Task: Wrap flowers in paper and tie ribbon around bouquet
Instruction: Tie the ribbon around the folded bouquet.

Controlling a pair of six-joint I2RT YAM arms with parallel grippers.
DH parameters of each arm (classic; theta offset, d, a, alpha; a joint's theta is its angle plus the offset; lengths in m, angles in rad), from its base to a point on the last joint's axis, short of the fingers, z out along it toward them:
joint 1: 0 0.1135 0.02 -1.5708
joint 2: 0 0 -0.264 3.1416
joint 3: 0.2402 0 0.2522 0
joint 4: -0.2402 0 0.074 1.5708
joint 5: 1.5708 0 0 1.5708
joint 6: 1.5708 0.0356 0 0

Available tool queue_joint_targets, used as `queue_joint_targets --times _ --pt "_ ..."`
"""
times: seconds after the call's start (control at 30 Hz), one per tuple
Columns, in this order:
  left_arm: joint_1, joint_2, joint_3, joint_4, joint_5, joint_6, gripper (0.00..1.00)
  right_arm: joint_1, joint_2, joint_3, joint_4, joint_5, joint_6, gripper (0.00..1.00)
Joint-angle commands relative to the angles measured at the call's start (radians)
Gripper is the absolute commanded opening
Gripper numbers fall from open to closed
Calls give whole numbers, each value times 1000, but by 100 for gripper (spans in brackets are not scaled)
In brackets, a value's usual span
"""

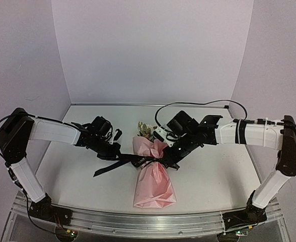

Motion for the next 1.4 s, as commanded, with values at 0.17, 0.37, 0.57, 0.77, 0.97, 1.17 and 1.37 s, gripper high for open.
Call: queue_joint_targets --times 0.17,0.37,0.57,0.77,0.97,1.17,1.37 --pt "39 7 17 -25 -57 -1 0 -2 -52 -83 -1 65 156 0" --pt "87 -2 -12 -28 -63 -12 0 1 -82 -213 138 70 290 0" --pt "111 -2 -21 -33 -58 -8 0 57 -88 -266 251 91 358 0" --pt "165 -17 -47 -31 -52 -8 0 74 -106 -361 352 203 401 0" --pt "256 -41 -69 -42 -28 17 0 97 -88 -330 352 60 405 0" --pt "273 -56 -53 -7 70 63 0 146 -44 -292 308 32 407 0" --pt "197 -110 -21 -10 103 93 0 114 6 -165 190 -74 389 2"
